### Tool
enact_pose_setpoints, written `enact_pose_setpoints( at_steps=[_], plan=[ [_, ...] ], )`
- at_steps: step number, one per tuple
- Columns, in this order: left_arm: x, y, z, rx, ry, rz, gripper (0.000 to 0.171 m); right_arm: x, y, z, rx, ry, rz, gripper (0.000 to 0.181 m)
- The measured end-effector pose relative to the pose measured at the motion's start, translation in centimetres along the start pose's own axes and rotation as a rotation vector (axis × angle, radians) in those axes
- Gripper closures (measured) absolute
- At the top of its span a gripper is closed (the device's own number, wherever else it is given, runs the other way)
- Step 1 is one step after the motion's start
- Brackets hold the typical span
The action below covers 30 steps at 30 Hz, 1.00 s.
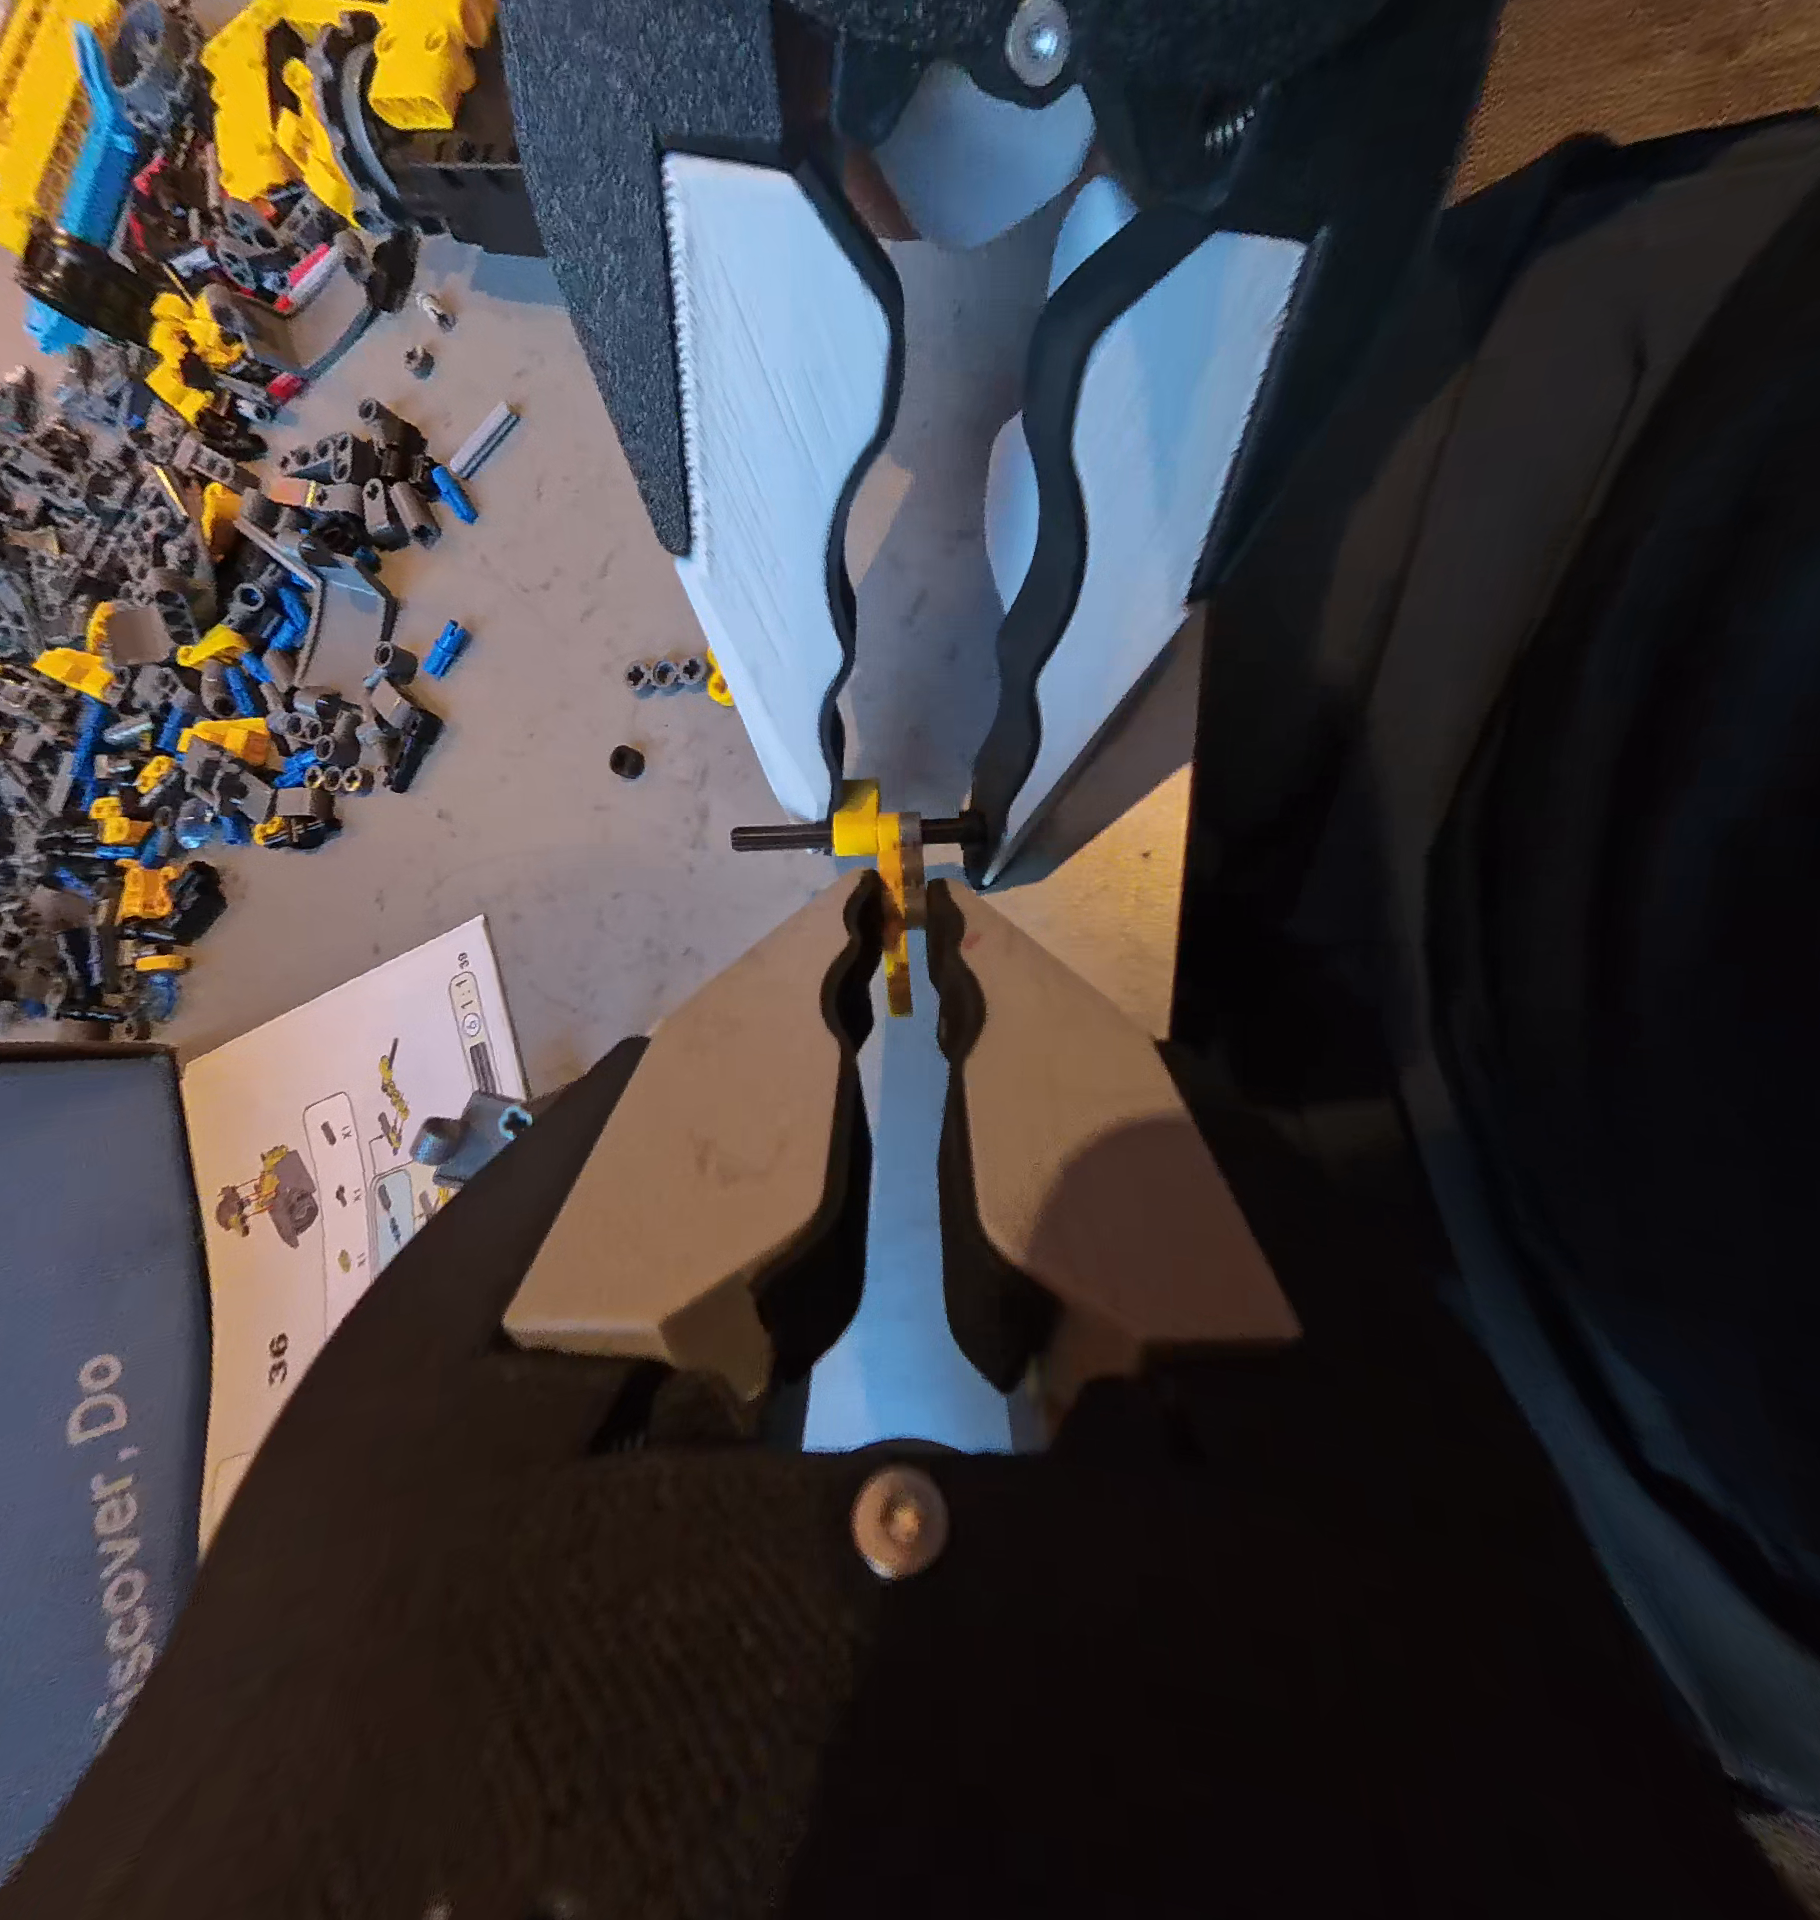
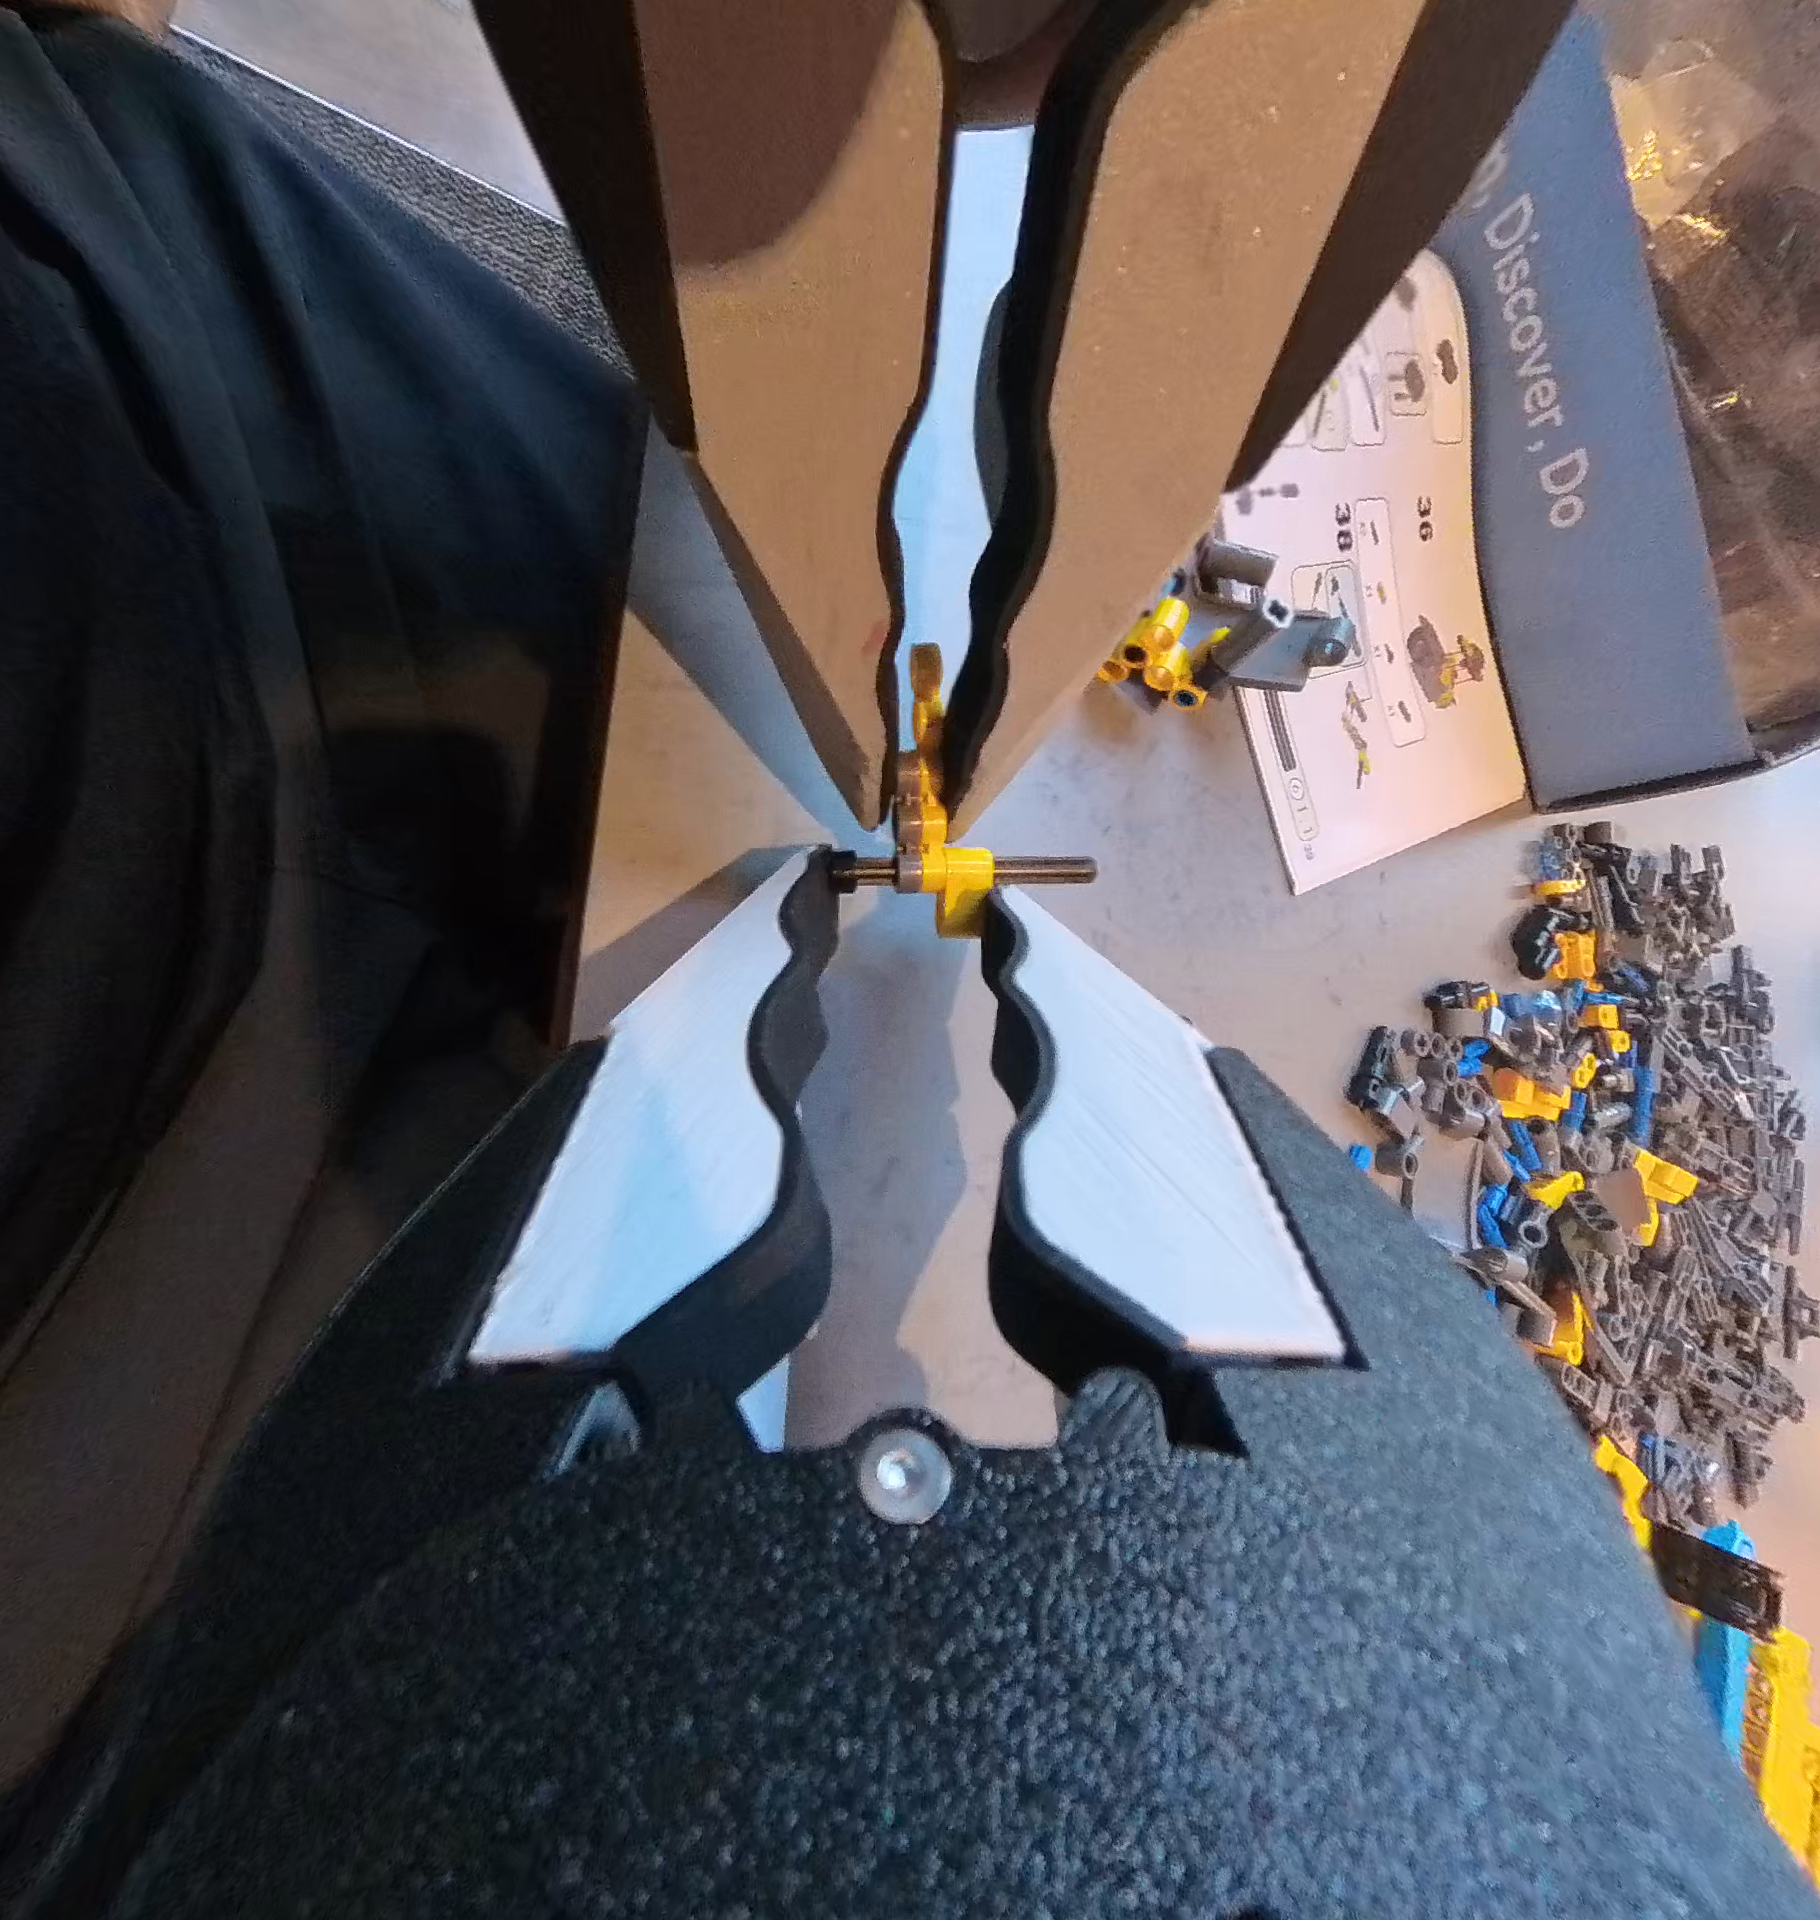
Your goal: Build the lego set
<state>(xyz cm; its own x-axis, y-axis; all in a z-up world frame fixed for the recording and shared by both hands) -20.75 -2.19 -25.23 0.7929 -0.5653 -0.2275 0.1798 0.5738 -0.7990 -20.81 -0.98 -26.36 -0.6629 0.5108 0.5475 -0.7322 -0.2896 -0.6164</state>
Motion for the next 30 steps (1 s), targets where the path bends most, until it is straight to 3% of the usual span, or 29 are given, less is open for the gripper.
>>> enact_pose_setpoints(
  at_steps=[8, 30],
  plan=[
    [0.31, -0.03, -0.08, 0.004, 0.082, 0.036, 0.165, -0.16, -0.11, 0.11, -0.010, -0.061, -0.038, 0.155],
    [0.81, 0.24, -0.53, 0.001, 0.084, 0.105, 0.165, -0.51, -0.18, 0.37, -0.065, -0.202, -0.083, 0.159]
  ],
)
Point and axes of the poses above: each gripper's, where its closed fingertips meet, y out along the fingers, z out of its top, x = y × z across the jaws, the point moved 1 cm from there along -y, back along the fingers, and after that the axes turned 8 degrees about -z, right-handed, at the moved point
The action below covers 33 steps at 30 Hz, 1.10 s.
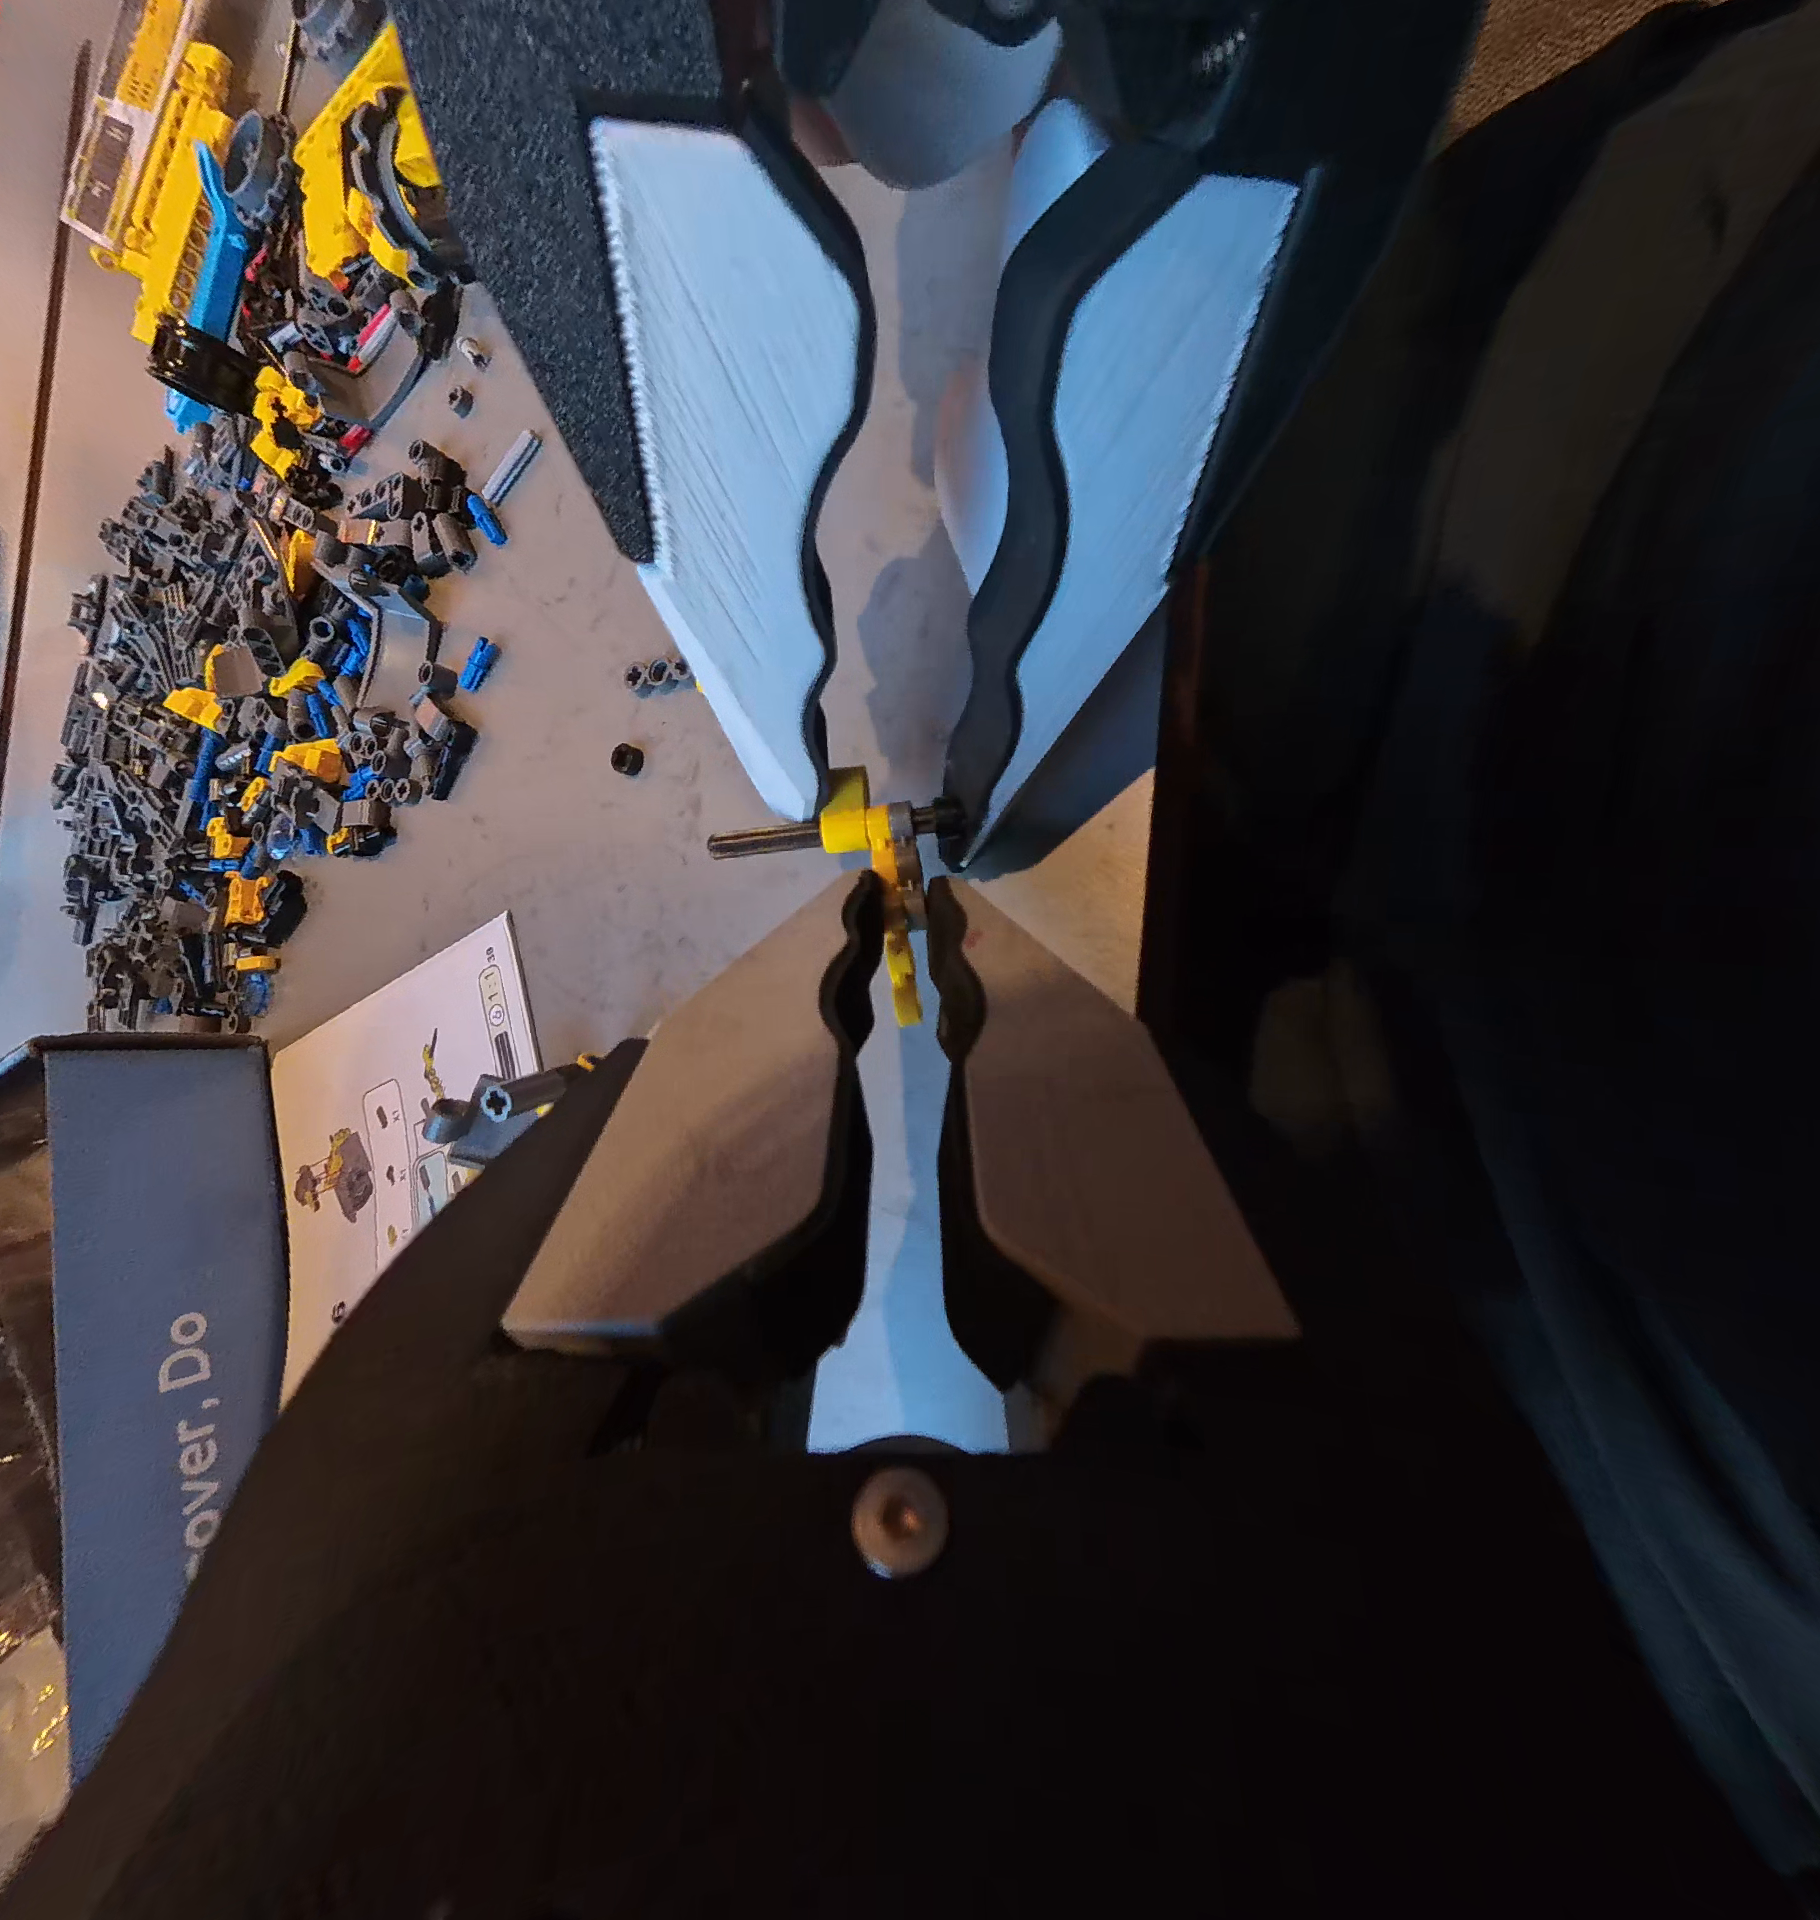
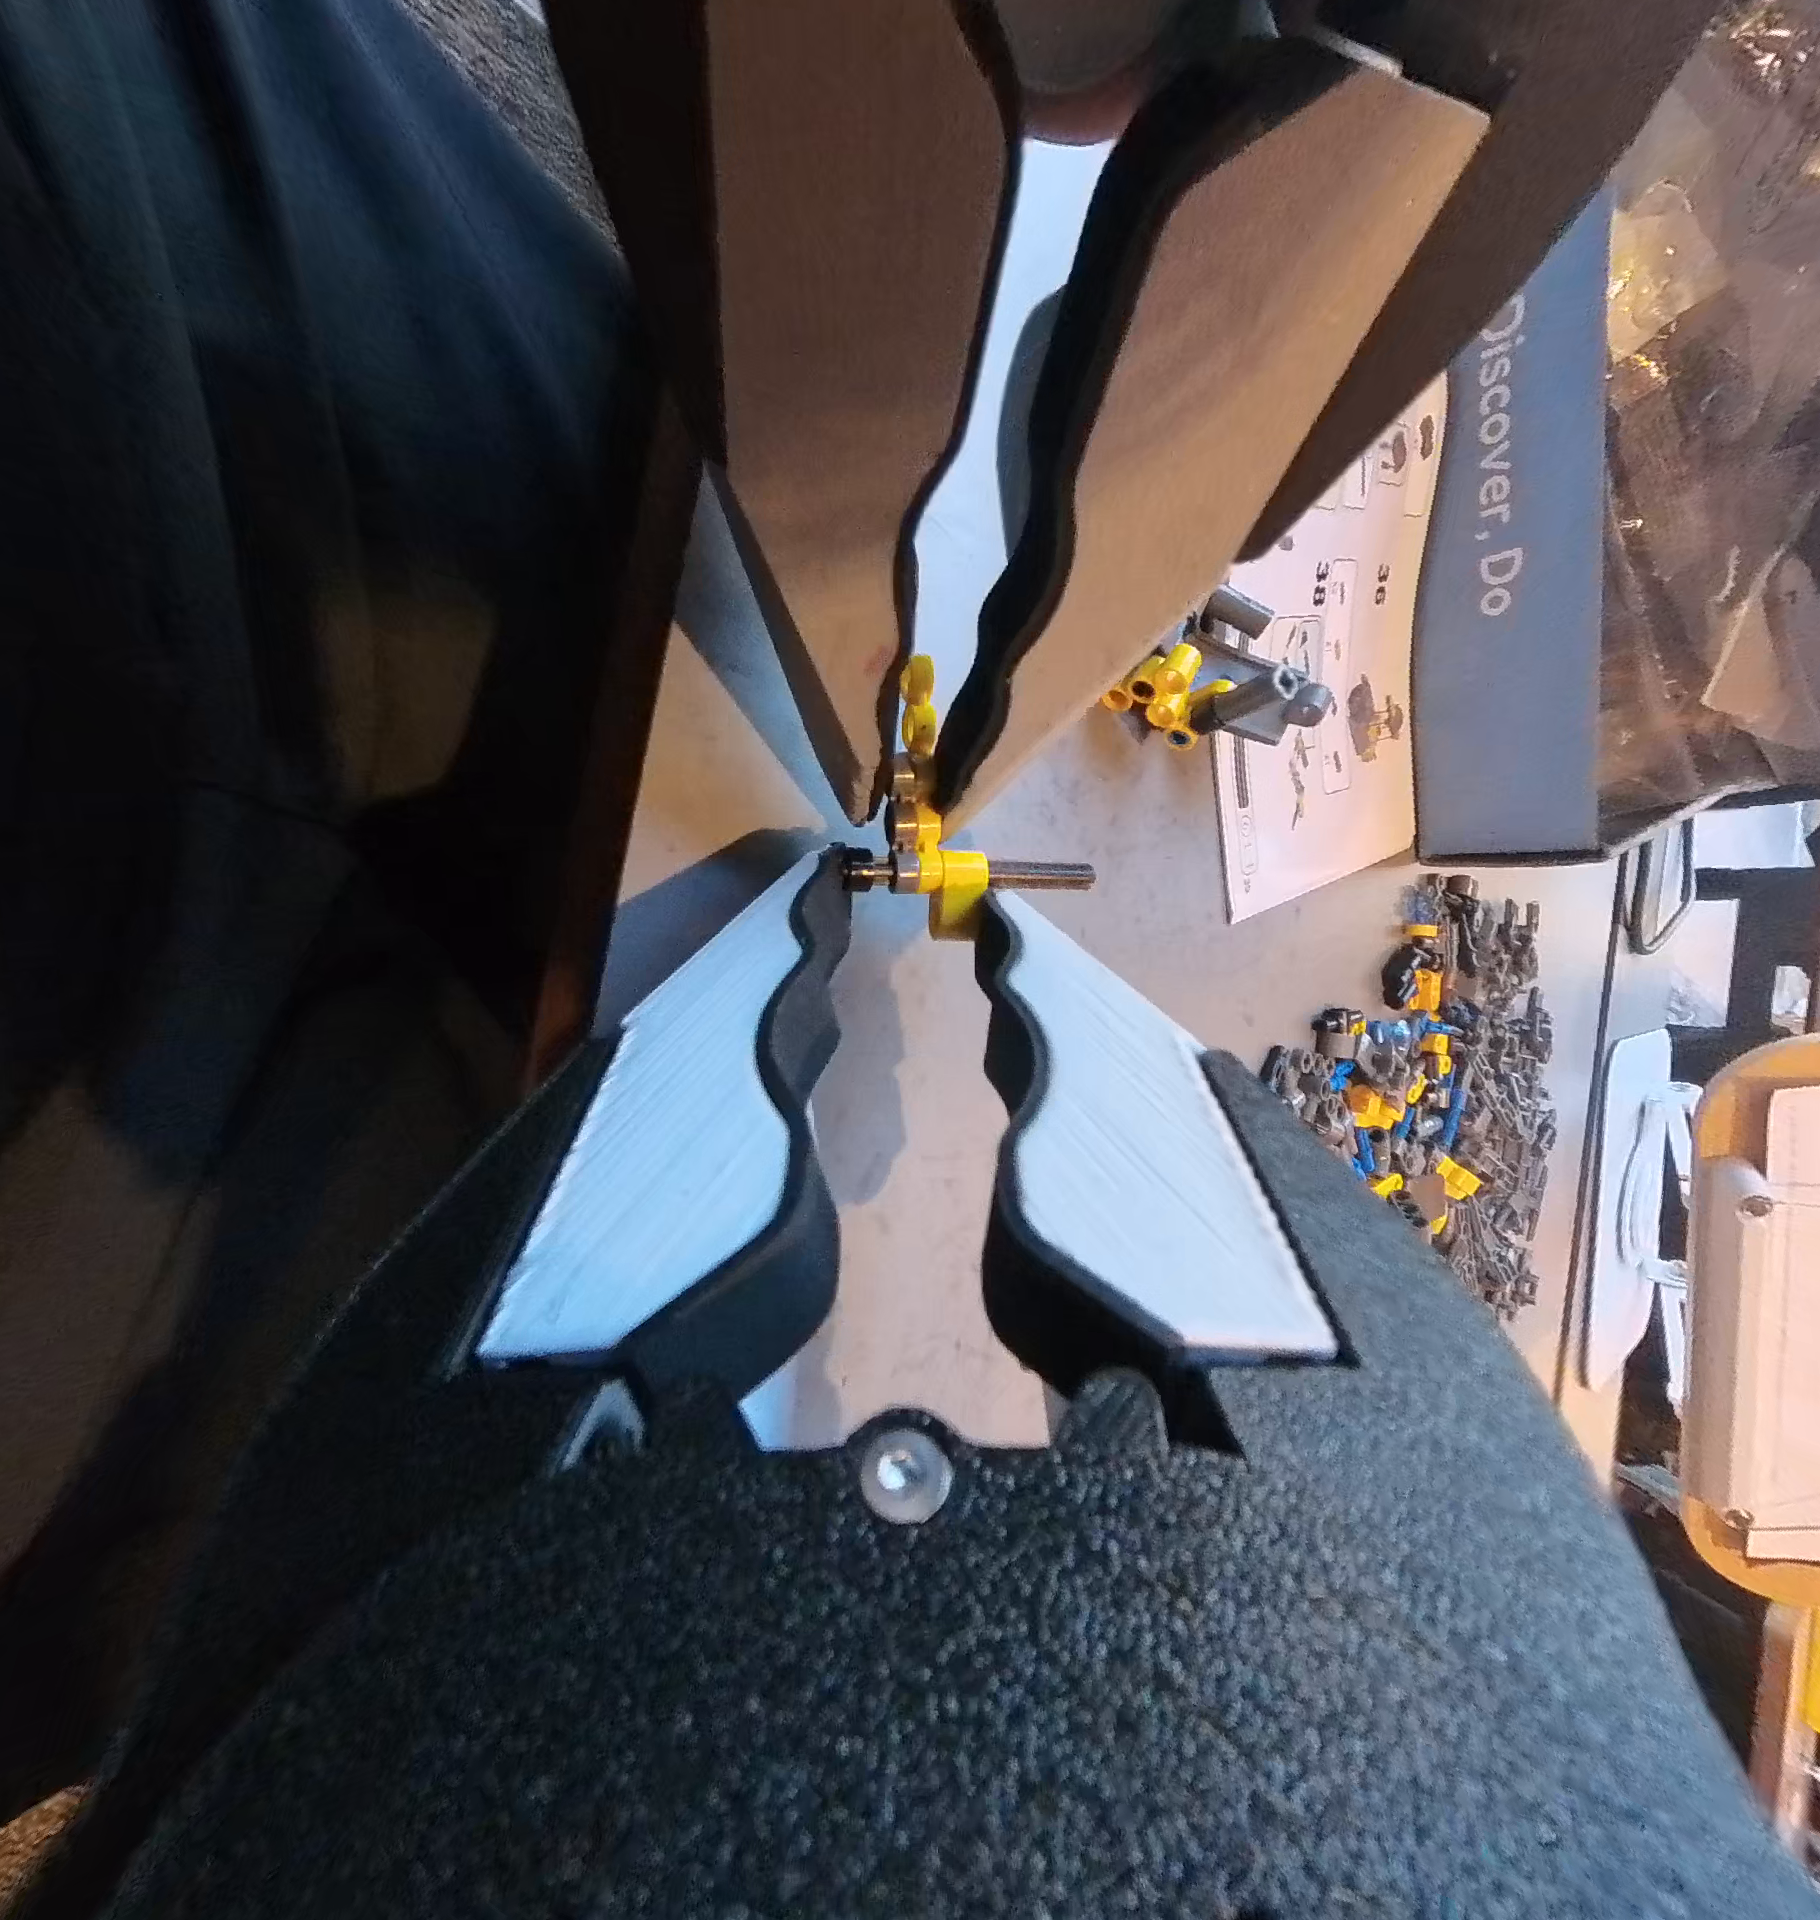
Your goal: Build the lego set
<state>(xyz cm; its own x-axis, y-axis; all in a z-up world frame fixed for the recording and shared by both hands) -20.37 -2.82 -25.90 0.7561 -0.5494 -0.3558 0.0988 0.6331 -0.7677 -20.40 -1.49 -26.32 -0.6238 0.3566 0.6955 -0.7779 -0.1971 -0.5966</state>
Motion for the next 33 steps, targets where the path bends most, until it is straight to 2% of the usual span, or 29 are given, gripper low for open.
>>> enact_pose_setpoints(
  at_steps=[33],
  plan=[
    [0.69, 0.28, -0.21, -0.028, 0.047, 0.093, 0.165, -0.22, -0.10, 0.32, -0.020, -0.131, -0.087, 0.162]
  ],
)
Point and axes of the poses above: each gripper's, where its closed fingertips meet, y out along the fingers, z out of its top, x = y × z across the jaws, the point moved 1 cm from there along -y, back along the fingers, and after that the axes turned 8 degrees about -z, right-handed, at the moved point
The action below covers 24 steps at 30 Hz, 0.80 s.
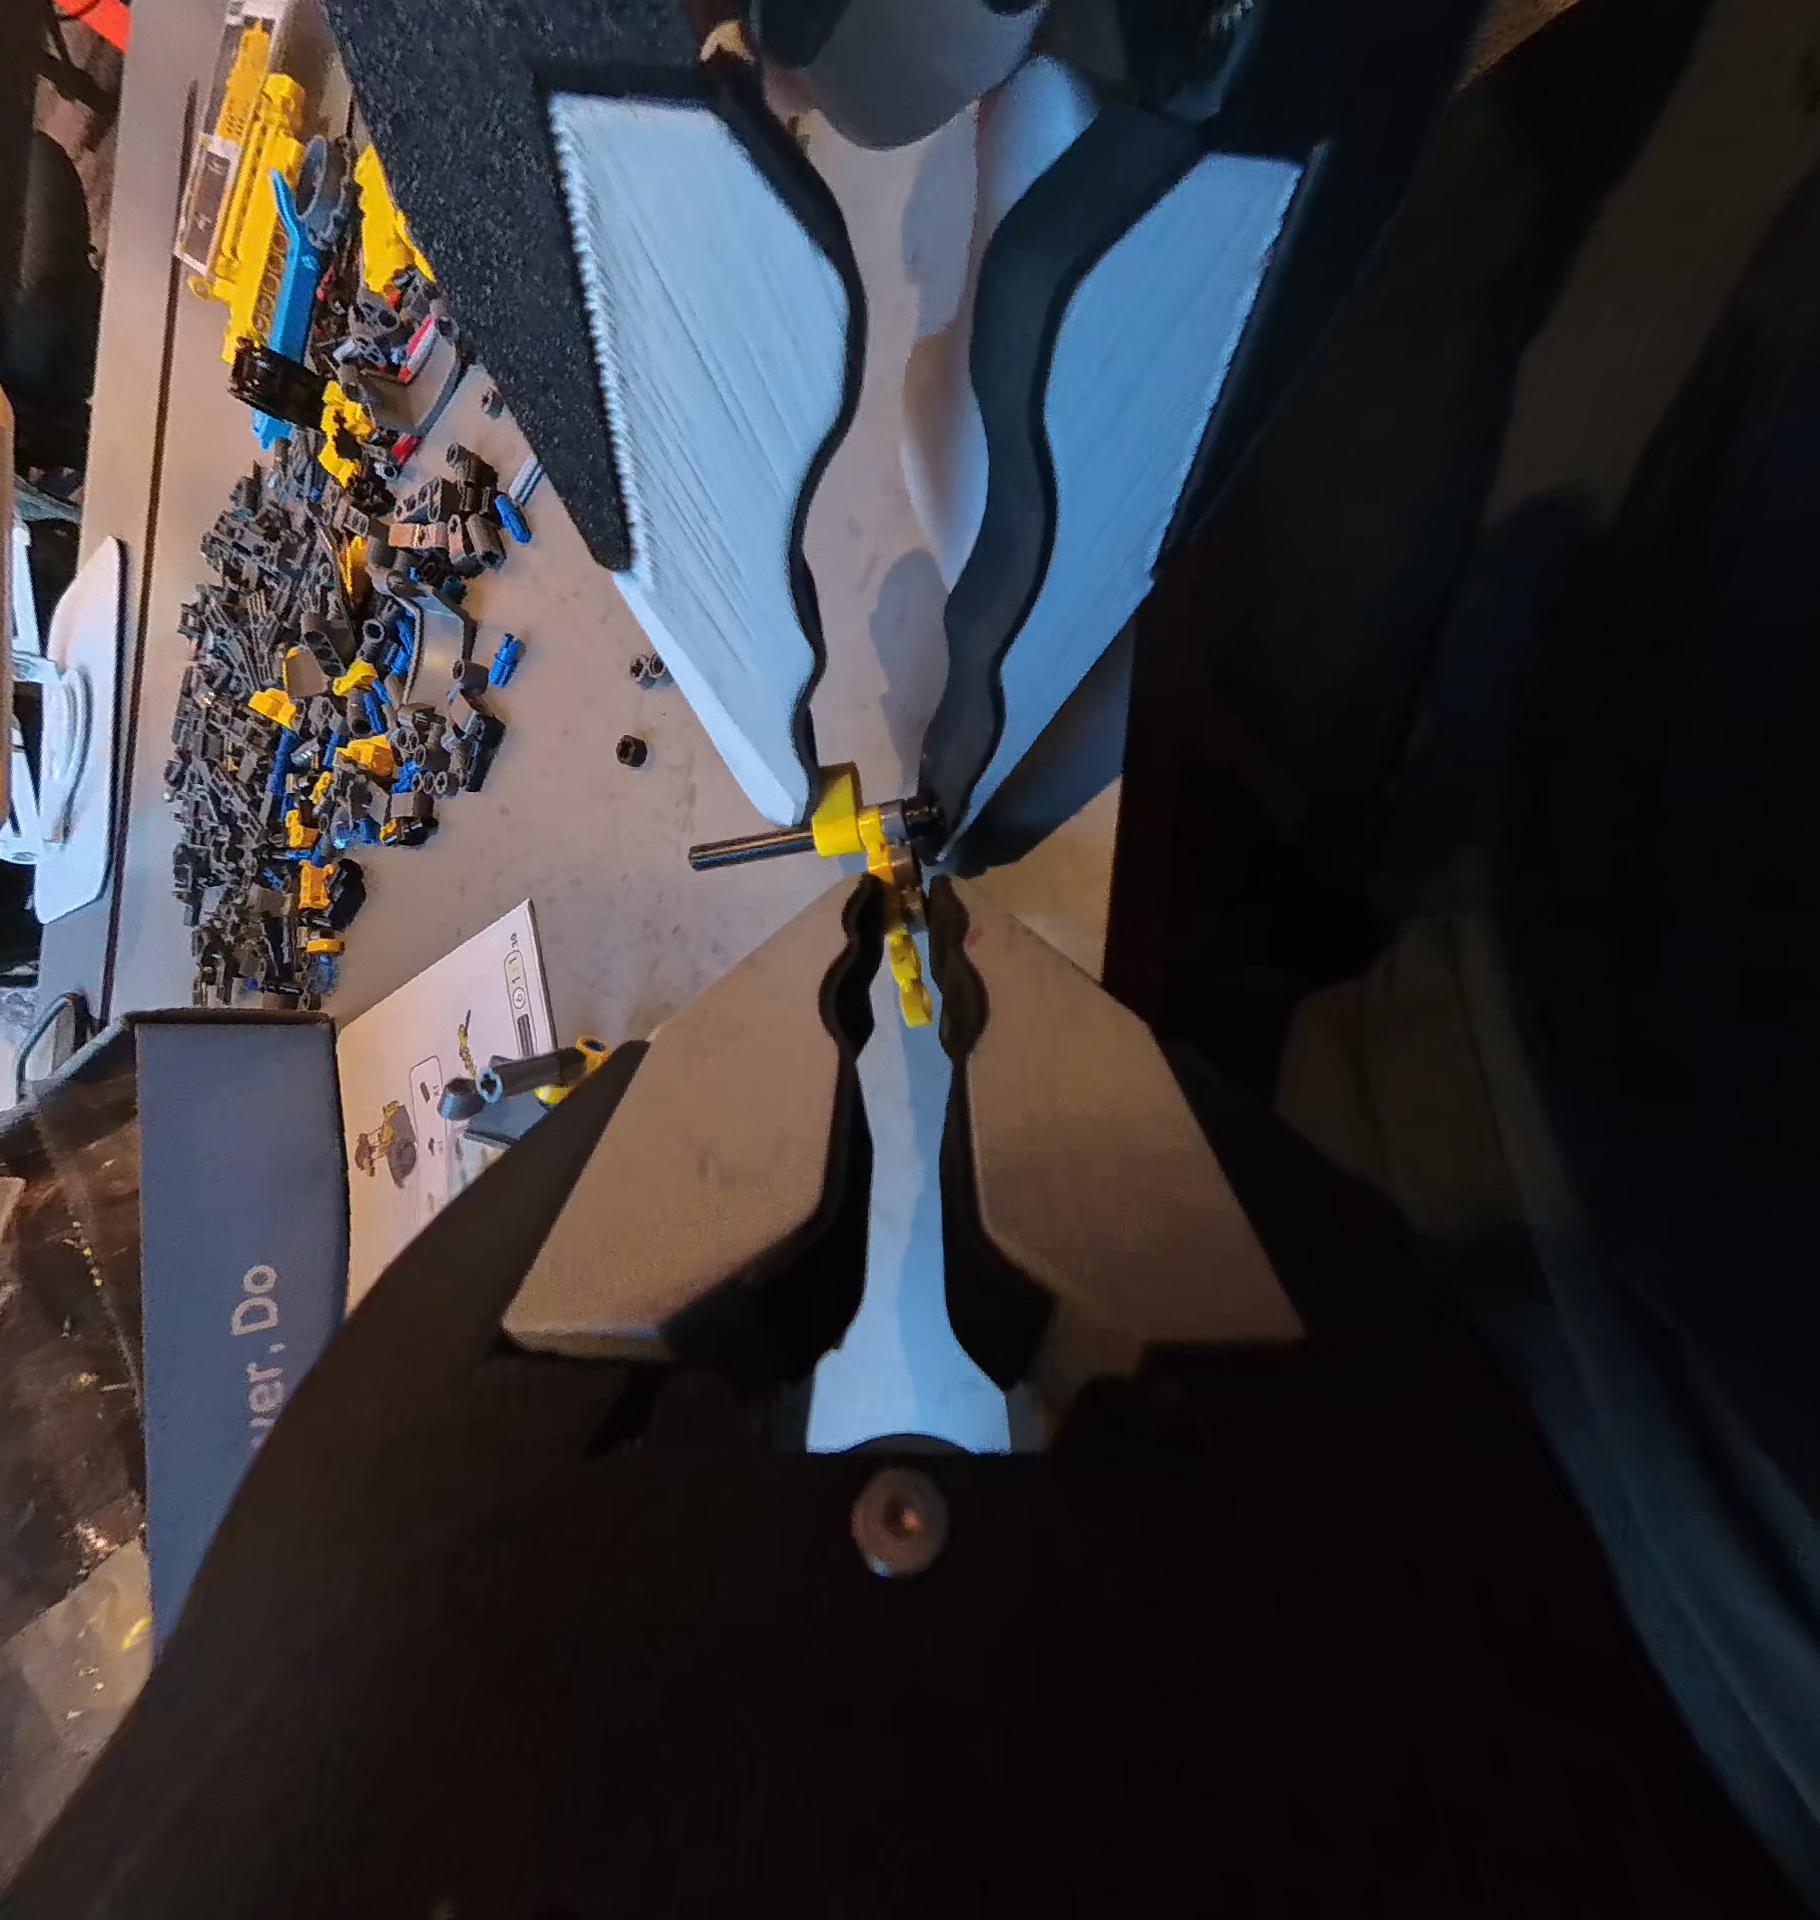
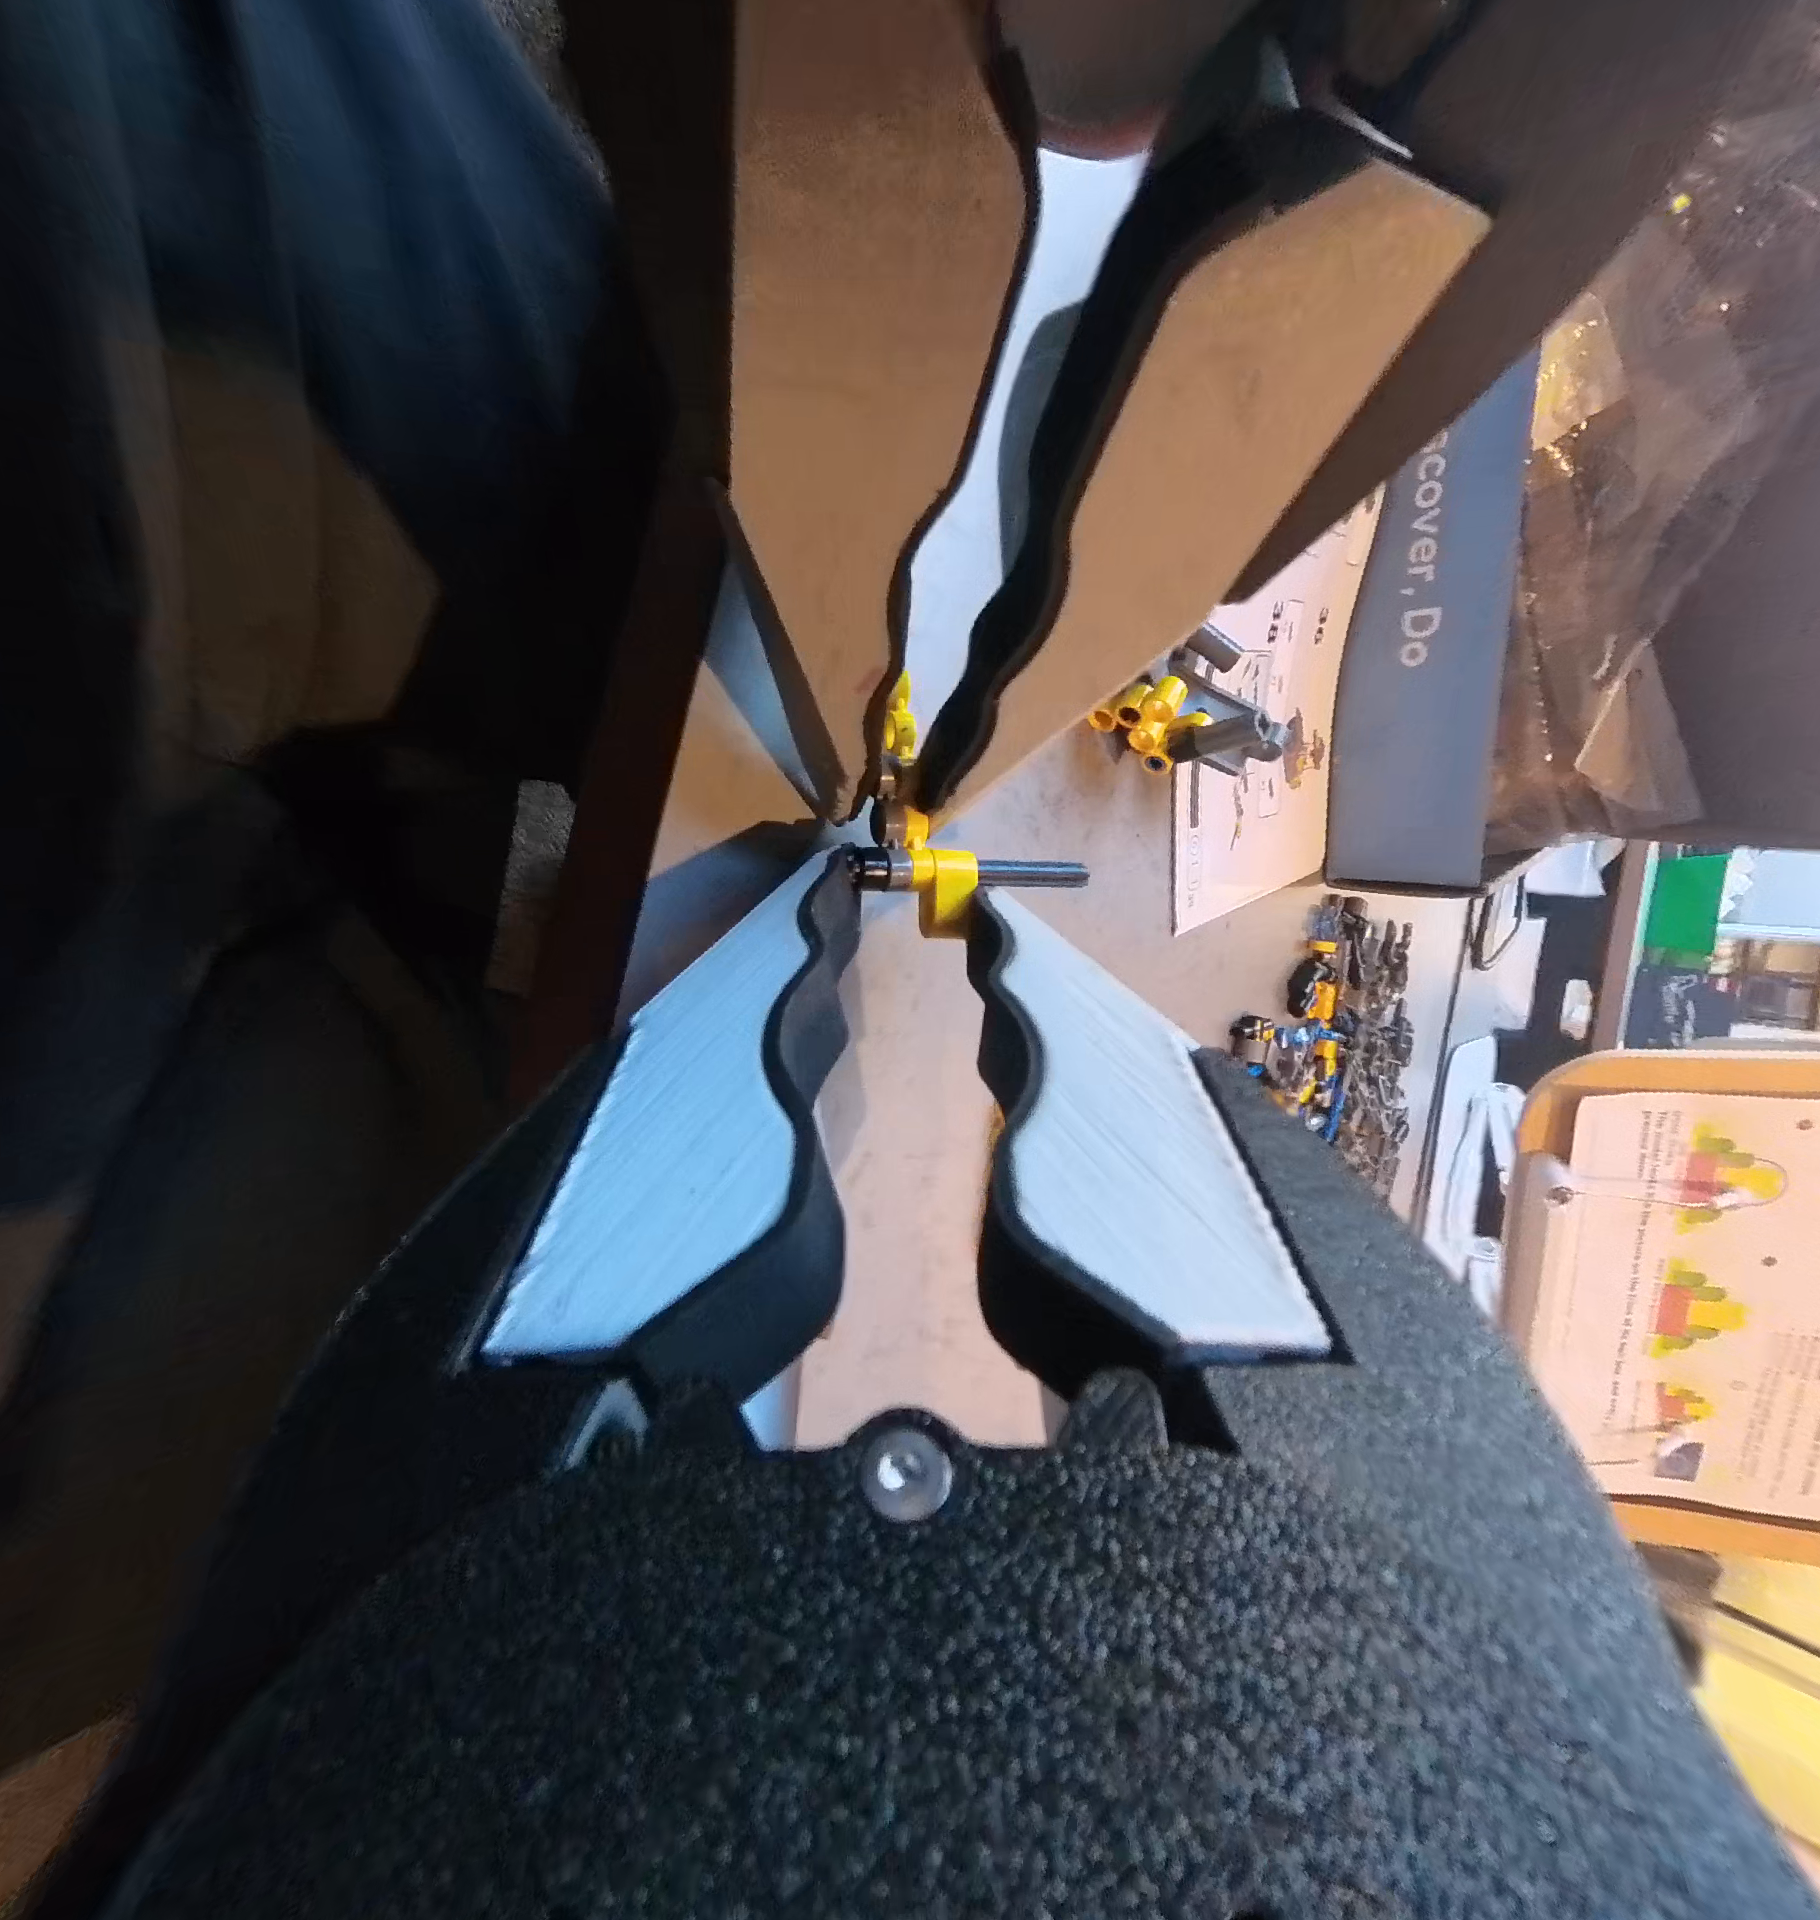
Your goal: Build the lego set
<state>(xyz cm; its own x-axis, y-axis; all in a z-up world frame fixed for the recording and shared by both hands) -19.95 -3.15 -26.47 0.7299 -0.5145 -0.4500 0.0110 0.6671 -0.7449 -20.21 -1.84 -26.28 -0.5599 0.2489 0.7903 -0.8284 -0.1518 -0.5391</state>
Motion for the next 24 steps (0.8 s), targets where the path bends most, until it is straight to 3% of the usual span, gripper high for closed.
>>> enact_pose_setpoints(
  at_steps=[5, 11, 14, 18, 21, 24],
  plan=[
    [-1.4, -0.3, 0.0, 0.040, -0.019, 0.002, 0.165, 0.9, 0.6, -0.5, -0.036, 0.331, 0.106, 0.155],
    [-4.3, -0.8, -1.2, -0.053, 0.279, 0.317, 0.164, 3.0, -0.3, -1.0, 0.063, 0.617, 0.053, 0.145],
    [-4.6, -1.1, -1.3, -0.061, 0.393, 0.418, 0.164, 3.7, -0.7, -0.7, 0.120, 0.755, 0.119, 0.143],
    [-3.9, -0.8, -1.1, -0.064, 0.487, 0.430, 0.164, 3.4, 0.5, -1.4, 0.080, 0.755, 0.207, 0.141],
    [-3.3, -0.4, -1.0, -0.085, 0.555, 0.443, 0.164, 1.8, 0.6, -0.2, 0.116, 0.753, 0.385, 0.151],
    [-3.1, -0.3, -1.0, -0.099, 0.580, 0.464, 0.164, 2.0, 0.9, 0.3, 0.135, 0.760, 0.385, 0.155]
  ],
)
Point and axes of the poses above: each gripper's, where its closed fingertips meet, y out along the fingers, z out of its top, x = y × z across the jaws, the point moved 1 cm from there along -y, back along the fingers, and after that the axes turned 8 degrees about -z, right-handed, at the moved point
